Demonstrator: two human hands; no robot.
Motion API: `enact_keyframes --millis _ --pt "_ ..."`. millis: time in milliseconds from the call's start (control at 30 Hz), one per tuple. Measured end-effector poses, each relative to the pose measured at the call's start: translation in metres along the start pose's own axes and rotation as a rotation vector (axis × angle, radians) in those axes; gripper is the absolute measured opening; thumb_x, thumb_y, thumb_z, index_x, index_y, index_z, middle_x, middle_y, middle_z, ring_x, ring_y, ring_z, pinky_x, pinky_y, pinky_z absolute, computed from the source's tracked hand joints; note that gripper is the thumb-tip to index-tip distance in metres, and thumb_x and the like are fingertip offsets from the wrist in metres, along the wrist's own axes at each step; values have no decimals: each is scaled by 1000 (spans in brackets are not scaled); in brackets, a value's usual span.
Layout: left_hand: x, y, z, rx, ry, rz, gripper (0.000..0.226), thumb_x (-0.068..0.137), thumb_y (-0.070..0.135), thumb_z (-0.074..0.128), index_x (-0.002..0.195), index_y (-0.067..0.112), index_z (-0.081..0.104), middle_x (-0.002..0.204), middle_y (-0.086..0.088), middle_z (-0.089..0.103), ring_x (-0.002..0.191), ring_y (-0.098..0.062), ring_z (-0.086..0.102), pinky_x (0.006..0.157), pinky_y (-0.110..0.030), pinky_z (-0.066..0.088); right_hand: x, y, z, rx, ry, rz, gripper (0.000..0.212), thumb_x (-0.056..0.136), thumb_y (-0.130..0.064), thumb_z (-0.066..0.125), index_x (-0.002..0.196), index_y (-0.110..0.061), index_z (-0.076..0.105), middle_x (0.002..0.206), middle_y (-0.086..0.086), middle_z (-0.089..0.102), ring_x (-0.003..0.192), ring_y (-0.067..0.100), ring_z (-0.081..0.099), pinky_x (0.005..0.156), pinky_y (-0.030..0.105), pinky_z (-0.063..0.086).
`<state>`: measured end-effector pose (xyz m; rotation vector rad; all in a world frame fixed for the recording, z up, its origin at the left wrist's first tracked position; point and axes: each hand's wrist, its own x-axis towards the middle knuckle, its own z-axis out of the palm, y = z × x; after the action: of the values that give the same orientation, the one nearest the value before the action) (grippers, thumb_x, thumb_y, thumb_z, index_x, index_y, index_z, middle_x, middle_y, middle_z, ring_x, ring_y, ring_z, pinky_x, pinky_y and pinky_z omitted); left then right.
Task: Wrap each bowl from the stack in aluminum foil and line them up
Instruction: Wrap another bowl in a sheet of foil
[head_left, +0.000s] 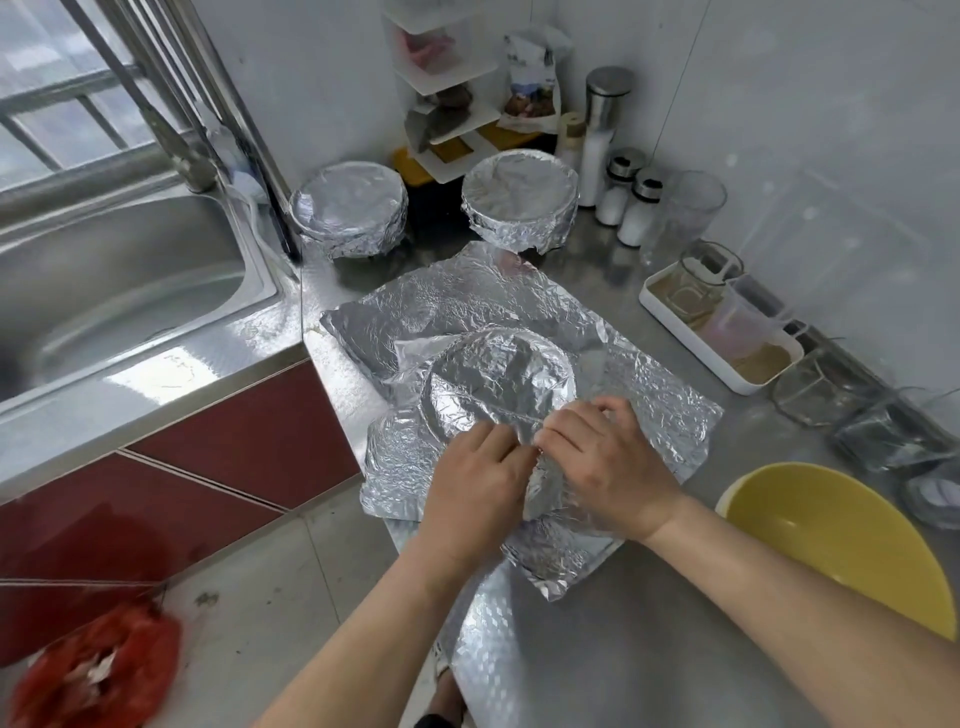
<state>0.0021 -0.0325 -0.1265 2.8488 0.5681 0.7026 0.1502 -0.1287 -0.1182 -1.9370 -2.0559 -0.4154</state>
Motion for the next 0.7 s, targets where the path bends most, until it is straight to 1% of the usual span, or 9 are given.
enact_keyframes --millis 67,100,167,267,300,367,433,567,700 --pt "4 4 3 -3 -38 -30 14 73 9 81 81 12 70 73 -1 56 66 -22 49 55 -35 44 0 1 -1 30 -27 124 16 82 -6 62 92 -18 67 99 1 60 96 22 55 84 38 33" --pt "6 5 3 -23 -64 -41 14 75 14 81 85 14 71 76 0 58 69 -22 51 57 -36 47 0 1 -1 58 -37 209 23 76 -3 69 94 -18 68 100 2 58 95 22 53 82 37 34" --pt "9 4 -1 -91 -109 -89 19 77 27 79 92 18 72 82 2 61 75 -21 54 62 -34 49 1 -2 -6 203 -34 413 30 75 2 68 99 -15 69 98 2 56 90 20 51 77 31 37" --pt "15 -6 -10 -175 -102 -203 23 78 35 79 95 21 74 84 3 60 78 -20 53 64 -31 45 9 -13 -21 584 74 883 12 84 -5 63 91 -15 66 82 -5 58 71 11 53 65 18 41" --pt "15 -10 -12 -191 -95 -211 19 78 33 80 92 21 75 82 3 59 77 -20 53 63 -30 44 11 -15 -23 669 87 1024 5 86 -10 65 84 -15 65 74 -6 60 67 10 55 62 20 44" --pt "15 -14 -13 -205 -116 -162 13 78 30 80 86 22 76 78 4 59 75 -19 53 59 -31 47 13 -18 -21 807 75 1247 16 87 -20 67 73 -13 66 66 -1 66 61 16 62 61 31 51" --pt "12 -12 -12 -197 -161 -89 10 78 29 80 83 22 75 75 5 59 73 -19 52 58 -31 47 15 -21 -17 985 84 1423 21 88 -22 69 68 -13 67 63 2 70 55 14 64 60 33 50" --pt "12 -4 -4 -141 -163 -30 10 78 27 79 80 20 74 70 6 60 68 -19 53 56 -28 45 15 -33 -13 1102 107 1566 23 87 -23 71 69 -8 70 60 3 70 52 10 64 53 24 47" --pt "16 2 3 -90 -126 3 10 79 24 71 72 17 71 66 4 60 63 -19 55 57 -28 48 19 -36 -9 1142 140 1665 24 83 -20 75 61 -10 69 60 7 70 56 19 68 58 32 53"
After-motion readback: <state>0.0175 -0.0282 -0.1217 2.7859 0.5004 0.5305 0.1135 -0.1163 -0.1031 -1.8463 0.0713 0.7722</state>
